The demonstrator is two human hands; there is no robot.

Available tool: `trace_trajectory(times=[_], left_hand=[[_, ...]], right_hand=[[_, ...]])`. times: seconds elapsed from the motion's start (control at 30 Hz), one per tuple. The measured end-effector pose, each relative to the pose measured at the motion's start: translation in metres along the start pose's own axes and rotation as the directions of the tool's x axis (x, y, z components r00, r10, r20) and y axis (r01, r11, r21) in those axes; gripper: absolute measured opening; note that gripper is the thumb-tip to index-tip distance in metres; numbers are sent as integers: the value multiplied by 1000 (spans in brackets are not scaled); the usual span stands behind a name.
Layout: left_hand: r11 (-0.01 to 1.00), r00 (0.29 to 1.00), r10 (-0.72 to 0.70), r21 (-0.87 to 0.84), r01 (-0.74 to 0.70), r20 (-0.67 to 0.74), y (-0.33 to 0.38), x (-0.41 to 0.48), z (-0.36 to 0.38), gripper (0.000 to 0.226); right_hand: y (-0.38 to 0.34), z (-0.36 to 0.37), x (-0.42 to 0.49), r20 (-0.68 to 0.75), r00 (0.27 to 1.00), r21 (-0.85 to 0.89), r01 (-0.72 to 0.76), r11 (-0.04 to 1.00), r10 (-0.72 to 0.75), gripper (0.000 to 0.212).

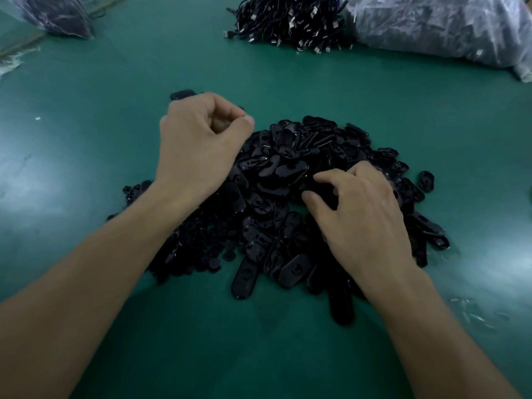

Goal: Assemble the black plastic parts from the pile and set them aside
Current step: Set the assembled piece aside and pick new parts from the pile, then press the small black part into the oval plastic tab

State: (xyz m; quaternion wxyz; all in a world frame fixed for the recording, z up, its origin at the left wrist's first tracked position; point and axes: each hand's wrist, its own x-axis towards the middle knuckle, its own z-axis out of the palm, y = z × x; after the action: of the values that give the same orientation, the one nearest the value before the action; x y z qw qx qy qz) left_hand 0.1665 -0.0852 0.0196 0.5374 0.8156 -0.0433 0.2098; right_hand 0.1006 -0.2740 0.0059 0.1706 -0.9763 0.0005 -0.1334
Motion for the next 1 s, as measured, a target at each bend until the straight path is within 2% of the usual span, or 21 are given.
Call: trace_trajectory(times=[0.13, 0.27, 0.3, 0.33, 0.43, 0.53, 0.7, 0.87, 1.0], left_hand=[[993, 994, 83, 77, -88, 70, 3, -15, -1, 19], [987, 970, 155, 9, -160, 187, 10, -26, 0, 9], [986, 957, 166, -29, -164, 238, 11, -28, 0, 3], [986, 945, 166, -60, -155, 281, 12, -29, 1, 7], [988, 918, 136, -119, -98, 372, 11, -31, 1, 25], [982, 906, 115, -181, -43, 407, 13, -32, 2, 24], [949, 890, 124, -315, 23, 439, 14, -31, 1, 12], [909, 887, 54, -391, 146, 458, 14, -30, 0, 16], [901, 888, 21, -394, 183, 460, 16, -29, 0, 17]], right_hand=[[1, 0, 2, -93, 995, 44, 31, 999, -27, 29], [3, -6, 2, -294, 954, 100, 96, 990, -63, 20], [4, -7, 2, -334, 940, 142, 123, 982, -70, 18], [4, -8, 1, -357, 932, 219, 152, 964, -66, 16], [1, -10, 0, -295, 955, 531, 183, 828, -22, 11], [-3, -12, 1, -173, 984, 701, 145, 698, -31, 15], [-3, -11, 0, -91, 994, 802, 106, 587, -56, 16], [-4, -12, 1, -94, 994, 829, 104, 549, -46, 17], [-5, -11, 0, -92, 995, 842, 97, 531, -37, 17]])
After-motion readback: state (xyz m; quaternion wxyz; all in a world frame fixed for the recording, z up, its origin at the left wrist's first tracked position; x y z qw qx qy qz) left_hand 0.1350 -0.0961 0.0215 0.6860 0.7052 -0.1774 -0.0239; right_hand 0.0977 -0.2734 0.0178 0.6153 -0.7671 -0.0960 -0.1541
